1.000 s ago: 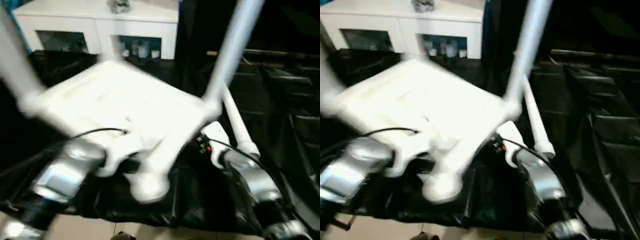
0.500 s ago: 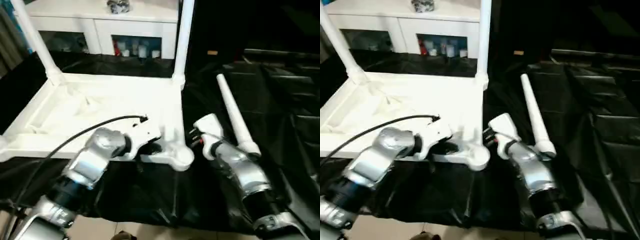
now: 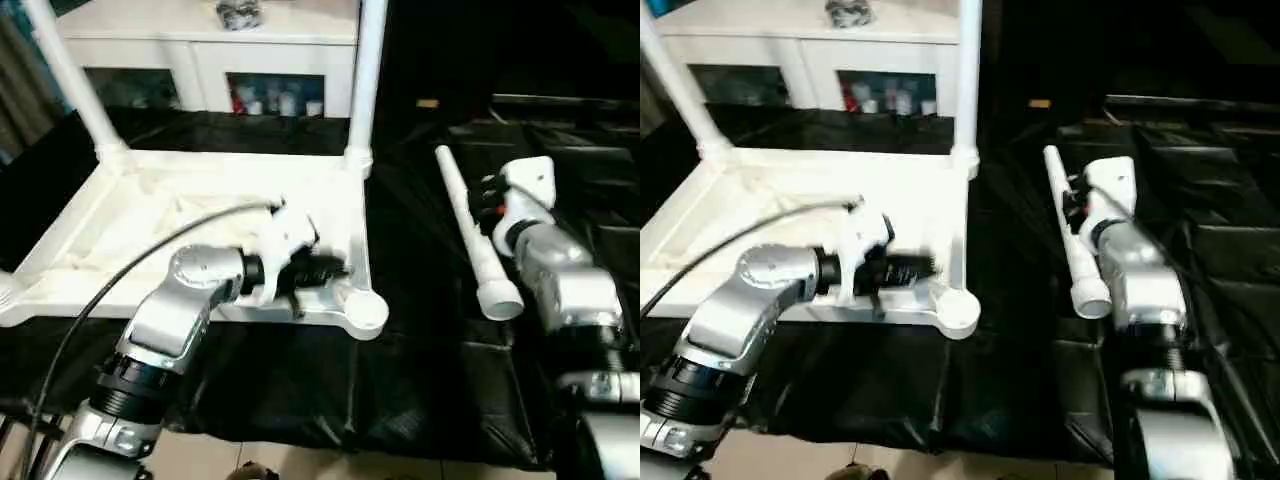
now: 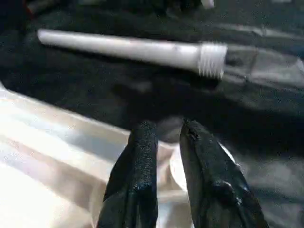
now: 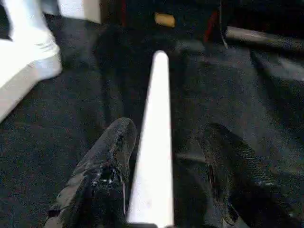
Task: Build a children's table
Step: Rotate table base, then pick table leg
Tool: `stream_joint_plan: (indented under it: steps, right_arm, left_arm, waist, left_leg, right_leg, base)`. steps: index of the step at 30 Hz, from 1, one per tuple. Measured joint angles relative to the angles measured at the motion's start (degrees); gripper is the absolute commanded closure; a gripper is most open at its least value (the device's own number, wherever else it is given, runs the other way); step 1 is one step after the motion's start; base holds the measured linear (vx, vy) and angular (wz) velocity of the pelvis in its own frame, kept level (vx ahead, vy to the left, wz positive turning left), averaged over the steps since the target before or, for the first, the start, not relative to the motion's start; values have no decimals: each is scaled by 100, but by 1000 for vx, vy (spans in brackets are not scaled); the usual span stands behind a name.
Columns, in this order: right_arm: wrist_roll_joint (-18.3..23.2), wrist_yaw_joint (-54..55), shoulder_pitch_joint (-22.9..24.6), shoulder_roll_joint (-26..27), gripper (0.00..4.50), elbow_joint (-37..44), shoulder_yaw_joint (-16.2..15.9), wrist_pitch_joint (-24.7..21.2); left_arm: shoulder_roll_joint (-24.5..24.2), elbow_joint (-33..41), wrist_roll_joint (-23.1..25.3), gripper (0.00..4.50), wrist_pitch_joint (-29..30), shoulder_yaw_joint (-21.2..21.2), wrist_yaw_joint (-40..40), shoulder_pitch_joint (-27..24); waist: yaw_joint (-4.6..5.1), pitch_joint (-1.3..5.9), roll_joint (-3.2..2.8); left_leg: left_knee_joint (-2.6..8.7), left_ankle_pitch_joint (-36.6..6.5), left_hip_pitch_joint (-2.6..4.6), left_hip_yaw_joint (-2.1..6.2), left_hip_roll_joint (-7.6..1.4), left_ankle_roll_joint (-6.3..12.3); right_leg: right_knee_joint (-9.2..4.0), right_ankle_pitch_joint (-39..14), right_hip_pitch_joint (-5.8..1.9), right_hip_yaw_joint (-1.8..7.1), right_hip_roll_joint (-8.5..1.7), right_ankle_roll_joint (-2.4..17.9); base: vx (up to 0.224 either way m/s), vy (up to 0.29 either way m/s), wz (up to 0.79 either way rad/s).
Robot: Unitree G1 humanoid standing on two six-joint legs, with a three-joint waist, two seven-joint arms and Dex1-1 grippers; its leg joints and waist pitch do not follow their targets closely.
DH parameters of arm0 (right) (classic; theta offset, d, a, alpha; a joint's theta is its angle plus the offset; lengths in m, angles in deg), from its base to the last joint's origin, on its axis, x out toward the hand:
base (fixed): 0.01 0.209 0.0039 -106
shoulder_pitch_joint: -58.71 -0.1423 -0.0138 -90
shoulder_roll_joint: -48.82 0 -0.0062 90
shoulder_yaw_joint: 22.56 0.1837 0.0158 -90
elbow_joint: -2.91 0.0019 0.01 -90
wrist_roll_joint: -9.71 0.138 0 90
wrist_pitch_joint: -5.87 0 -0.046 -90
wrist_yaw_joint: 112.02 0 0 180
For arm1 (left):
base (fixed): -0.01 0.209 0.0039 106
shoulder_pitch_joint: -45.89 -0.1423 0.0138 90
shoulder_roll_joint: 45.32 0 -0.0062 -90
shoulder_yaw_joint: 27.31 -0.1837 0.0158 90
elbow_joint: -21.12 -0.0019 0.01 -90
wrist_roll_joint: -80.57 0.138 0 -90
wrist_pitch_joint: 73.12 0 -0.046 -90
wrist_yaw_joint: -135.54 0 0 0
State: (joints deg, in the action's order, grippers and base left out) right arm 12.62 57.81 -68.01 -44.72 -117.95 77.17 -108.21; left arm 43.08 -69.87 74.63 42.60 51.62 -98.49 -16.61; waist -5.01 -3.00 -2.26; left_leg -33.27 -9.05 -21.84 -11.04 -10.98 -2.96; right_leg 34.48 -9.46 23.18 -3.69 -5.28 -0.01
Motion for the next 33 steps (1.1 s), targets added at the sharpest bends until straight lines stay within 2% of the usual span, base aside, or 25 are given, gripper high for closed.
stream_joint_plan:
  steps: [2, 4, 6, 8, 10, 11, 14, 15, 18, 20, 25, 26, 29, 33]
  right_arm:
    - [95, -30, -113, -14, 165, -252, 29, -86]
    - [114, -30, -179, -21, 141, -372, 32, -164]
    - [112, -37, -308, -42, 132, -585, 19, -383]
    - [90, -111, -499, -125, 111, -931, -31, -629]
    - [75, -215, -590, -172, 98, -1110, -71, -682]
    - [73, -287, -616, -182, 84, -1169, -83, -684]
    - [57, -401, -683, -184, 67, -1402, -136, -714]
    - [22, -432, -754, -195, 55, -1583, -180, -764]
    - [-47, -506, -857, -210, 34, -1873, -293, -905]
    - [-83, -593, -961, -219, 33, -2110, -385, -1094]
    - [-158, -810, -1181, -413, 33, -2449, -516, -1413]
    - [-163, -881, -1228, -413, 60, -2512, -545, -1446]
    - [-209, -989, -1278, -422, 86, -2609, -577, -1454]
    - [-252, -1028, -1350, -438, 119, -2781, -576, -1426]
  left_arm:
    - [-1, 1, -43, 318, -64, 24, 54, -1]
    - [2, 1, -83, 287, -85, 23, 58, -1]
    - [1, 1, -113, 278, -102, 25, 70, -2]
    - [37, 31, -62, 272, -302, 29, 245, -7]
    - [69, 77, 40, 256, -380, 52, 437, -7]
    - [77, 88, 66, 235, -371, 66, 477, -7]
    - [0, 152, 41, 227, -210, 34, 323, -6]
    - [-47, 171, -2, 210, -195, -14, 218, -7]
    - [-49, 199, -60, 189, -346, -118, 82, -8]
    - [-151, 253, -61, 152, -311, -227, -19, -6]
    - [-348, 372, -101, 120, -51, -505, -268, -12]
    - [-403, 411, -90, 106, -7, -538, -307, -12]
    - [-508, 477, -88, 81, 93, -600, -452, -12]
    - [-661, 507, 141, 49, -52, -776, -435, -46]
  waist:
    - [2, -2, -5]
    - [-7, -1, -7]
    - [-11, -2, -5]
    - [-13, -2, -5]
    - [-15, -2, -4]
    - [-20, -2, -4]
    - [-30, -2, -4]
    - [-34, -3, -5]
    - [-37, -3, -5]
    - [-36, -2, -5]
    - [-54, -2, -5]
    - [-55, -2, -5]
    - [-65, -2, -5]
    - [-69, -2, 0]
  left_leg:
    - [-9, 0, -7, 0, 0, 0]
    - [-18, 0, -14, 0, -2, 1]
    - [-30, 0, -20, -1, -2, 2]
    - [-39, -1, -24, -1, -2, 3]
    - [-40, -1, -25, -2, -2, 3]
    - [-40, -1, -24, -3, -2, 3]
    - [-40, -1, -23, -2, -3, 3]
    - [-41, -1, -24, -3, -3, 3]
    - [-41, -1, -24, -3, -3, 3]
    - [-41, -1, -22, -2, -4, 3]
    - [-47, -1, -19, -2, -5, 2]
    - [-50, -1, -18, -2, -5, 2]
    - [-54, -1, -15, -1, -6, 2]
    - [-55, 0, -14, 1, -6, 2]
  right_leg:
    - [0, 0, 4, 0, 0, -1]
    - [0, -1, 7, 0, 0, -1]
    - [1, -1, 7, 2, 0, -1]
    - [1, 0, 6, 3, -2, 0]
    - [1, 0, 6, 4, -3, 0]
    - [2, 0, 6, 3, -3, 0]
    - [5, 0, 6, 2, -3, -1]
    - [7, 0, 8, 2, -3, 0]
    - [9, 0, 8, 2, -3, 0]
    - [14, 0, 8, 2, -3, 0]
    - [27, -2, 9, 2, -3, -2]
    - [33, -2, 10, 2, -4, -2]
    - [42, -4, 10, 3, -5, -5]
    - [47, -17, 10, 3, -5, -27]
  base:
    - [0, 0, 0]
    - [0, 0, 0]
    - [0, 0, 0]
    - [0, 0, 0]
    - [0, 0, 0]
    - [0, 0, 0]
    - [0, 0, 0]
    - [0, 0, 0]
    - [0, 0, 0]
    - [0, 0, 0]
    - [0, 0, 0]
    - [0, 0, 0]
    - [0, 0, 0]
    - [0, 0, 0]
